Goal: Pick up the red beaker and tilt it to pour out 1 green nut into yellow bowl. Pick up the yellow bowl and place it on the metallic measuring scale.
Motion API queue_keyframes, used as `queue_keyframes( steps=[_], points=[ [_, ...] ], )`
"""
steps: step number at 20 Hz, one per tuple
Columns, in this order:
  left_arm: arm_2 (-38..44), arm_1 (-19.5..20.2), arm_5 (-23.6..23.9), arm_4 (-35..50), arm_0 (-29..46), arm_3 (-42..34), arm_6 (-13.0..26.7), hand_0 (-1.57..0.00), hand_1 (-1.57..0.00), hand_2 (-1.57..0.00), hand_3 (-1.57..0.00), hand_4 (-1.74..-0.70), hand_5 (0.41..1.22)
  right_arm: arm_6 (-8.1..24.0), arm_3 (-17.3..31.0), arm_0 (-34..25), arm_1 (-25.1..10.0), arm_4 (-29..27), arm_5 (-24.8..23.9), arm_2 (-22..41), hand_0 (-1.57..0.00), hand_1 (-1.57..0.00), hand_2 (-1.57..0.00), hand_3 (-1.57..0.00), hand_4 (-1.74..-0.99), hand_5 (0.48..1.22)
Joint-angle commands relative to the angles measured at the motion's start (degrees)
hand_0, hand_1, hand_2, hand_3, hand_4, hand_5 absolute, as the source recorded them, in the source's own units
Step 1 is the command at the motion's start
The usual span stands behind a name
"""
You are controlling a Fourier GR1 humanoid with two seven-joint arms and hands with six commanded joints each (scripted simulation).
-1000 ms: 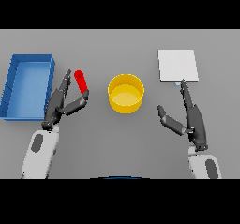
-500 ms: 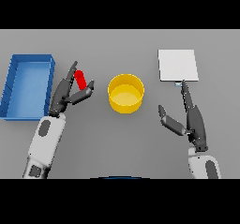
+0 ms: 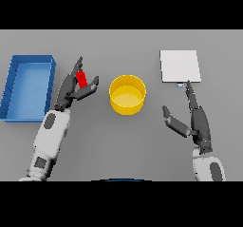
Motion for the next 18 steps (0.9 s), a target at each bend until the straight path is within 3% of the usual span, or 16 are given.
queue_keyframes(
  steps=[1,3,5,8,9,12,14,16,18],
  points=[
    [0.85,-0.15,0.22,0.74,-0.83,0.62,-0.57,0.00,-0.03,-0.07,-0.03,-1.38,0.724,0.10,0.13,0.13,0.24,0.17,0.20,0.43,0.00,0.00,0.00,0.00,-1.259,0.642],
    [2.00,-1.08,1.08,1.84,-1.52,1.32,-0.54,-0.29,-0.33,-0.36,-0.29,-1.45,0.783,0.57,-0.50,-0.30,0.08,0.11,0.41,0.46,0.00,0.00,0.00,0.00,-1.258,0.644],
    [2.32,-0.91,2.57,1.05,-2.92,2.89,0.24,-0.66,-0.70,-0.73,-0.72,-1.50,0.941,0.45,-0.95,0.81,0.07,0.70,-0.03,0.60,0.00,0.00,0.00,0.00,-1.255,0.644],
    [0.78,-1.13,2.97,-0.12,-3.65,3.97,-0.27,-1.11,-1.12,-1.14,-0.97,-1.60,1.078,0.94,-0.88,0.72,0.33,0.42,0.09,0.63,0.00,0.00,0.00,0.00,-1.252,0.644],
    [0.06,-1.10,2.94,-0.31,-3.17,3.87,-1.64,-1.20,-1.21,-1.23,-1.09,-1.57,1.106,1.21,-0.25,0.45,0.31,0.15,0.10,0.32,0.00,0.00,0.00,0.00,-1.250,0.643],
    [-0.23,-1.50,2.79,-0.67,-2.34,2.37,0.11,-1.38,-1.39,-1.40,-1.33,-1.51,1.162,0.48,-0.35,0.78,0.09,-0.39,0.32,0.01,0.00,0.00,0.00,0.00,-1.257,0.645],
    [0.38,-1.55,3.66,0.14,-3.49,3.21,0.76,-1.45,-1.45,-1.46,-1.41,-1.59,1.151,1.51,0.04,-0.17,0.80,-0.16,-0.02,0.28,0.00,0.00,0.00,0.00,-1.257,0.643],
    [1.05,-1.82,4.65,1.81,-3.54,2.18,-0.98,-1.49,-1.50,-1.50,-1.47,-1.64,1.132,-0.16,-0.48,0.89,0.35,-0.53,0.30,0.11,0.00,0.00,0.00,0.00,-1.262,0.646],
    [1.07,-2.05,5.37,3.01,-3.54,0.02,-1.68,-1.52,-1.52,-1.52,-1.51,-1.68,1.122,0.54,-0.77,0.60,0.03,0.27,-0.16,0.09,0.00,0.00,0.00,0.00,-1.258,0.646]
  ],
)
